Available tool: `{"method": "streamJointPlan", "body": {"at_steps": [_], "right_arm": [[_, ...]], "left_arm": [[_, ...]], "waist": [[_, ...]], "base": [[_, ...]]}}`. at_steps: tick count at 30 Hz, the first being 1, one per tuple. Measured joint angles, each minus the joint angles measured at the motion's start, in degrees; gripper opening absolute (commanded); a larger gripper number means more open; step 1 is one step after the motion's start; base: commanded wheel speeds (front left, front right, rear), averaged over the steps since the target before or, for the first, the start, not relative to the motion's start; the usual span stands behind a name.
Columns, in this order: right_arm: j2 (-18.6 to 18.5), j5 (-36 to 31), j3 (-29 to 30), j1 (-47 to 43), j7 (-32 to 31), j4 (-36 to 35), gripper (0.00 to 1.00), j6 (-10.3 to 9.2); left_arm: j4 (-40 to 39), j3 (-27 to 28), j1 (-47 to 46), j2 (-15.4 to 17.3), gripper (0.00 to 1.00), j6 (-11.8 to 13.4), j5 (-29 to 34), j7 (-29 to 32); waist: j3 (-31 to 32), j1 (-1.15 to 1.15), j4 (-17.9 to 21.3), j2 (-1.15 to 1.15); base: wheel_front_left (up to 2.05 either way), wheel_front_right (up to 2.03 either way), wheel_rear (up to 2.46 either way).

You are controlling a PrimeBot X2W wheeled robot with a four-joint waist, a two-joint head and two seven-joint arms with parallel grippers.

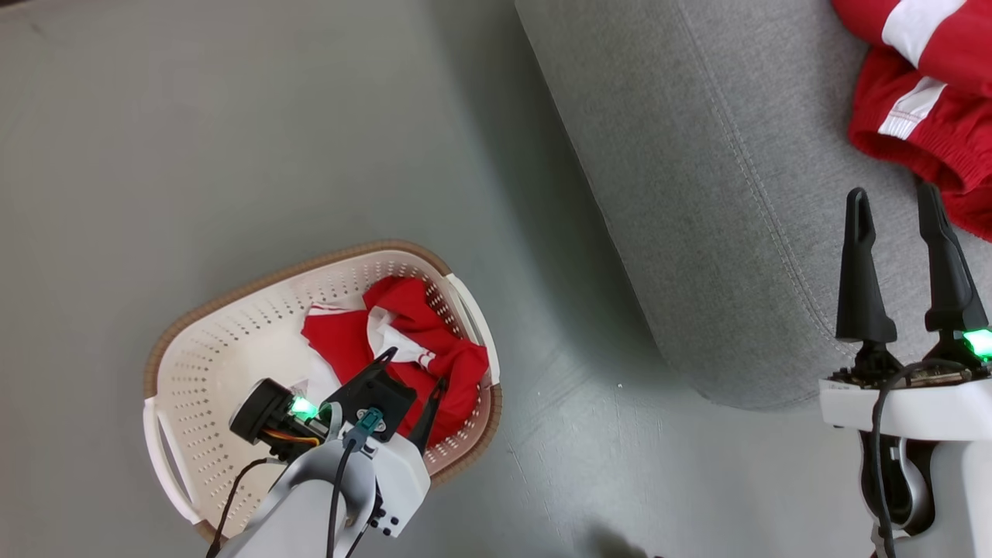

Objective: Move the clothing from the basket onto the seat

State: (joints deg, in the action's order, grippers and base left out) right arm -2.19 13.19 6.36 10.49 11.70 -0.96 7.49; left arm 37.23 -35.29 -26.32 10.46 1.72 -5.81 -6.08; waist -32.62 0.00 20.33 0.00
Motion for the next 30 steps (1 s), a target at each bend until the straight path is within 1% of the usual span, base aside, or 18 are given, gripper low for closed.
{"method": "streamJointPlan", "body": {"at_steps": [10, 16, 30], "right_arm": [[0.01, 1.41, -0.85, 2.50, 1.00, 1.43, 1.00, 0.00], [0.01, 2.58, -1.13, 4.03, 1.44, 2.31, 1.00, 0.00], [0.03, 4.30, -2.02, 6.93, 2.19, 4.23, 1.00, 0.00]], "left_arm": [[2.67, -1.21, -2.09, -0.43, 1.00, -1.25, 0.68, 0.01], [4.91, -1.71, -3.05, -0.64, 1.00, -1.32, 1.01, 0.01], [9.50, -0.48, -5.93, 0.49, 1.00, -1.14, 1.18, 0.01]], "waist": [[-3.64, 0.00, 1.13, 0.00], [-5.90, 0.00, 2.05, 0.00], [-10.43, 0.00, 4.51, 0.00]], "base": [[0.00, 0.00, 0.00], [0.00, 0.00, 0.00], [0.00, 0.00, 0.00]]}}
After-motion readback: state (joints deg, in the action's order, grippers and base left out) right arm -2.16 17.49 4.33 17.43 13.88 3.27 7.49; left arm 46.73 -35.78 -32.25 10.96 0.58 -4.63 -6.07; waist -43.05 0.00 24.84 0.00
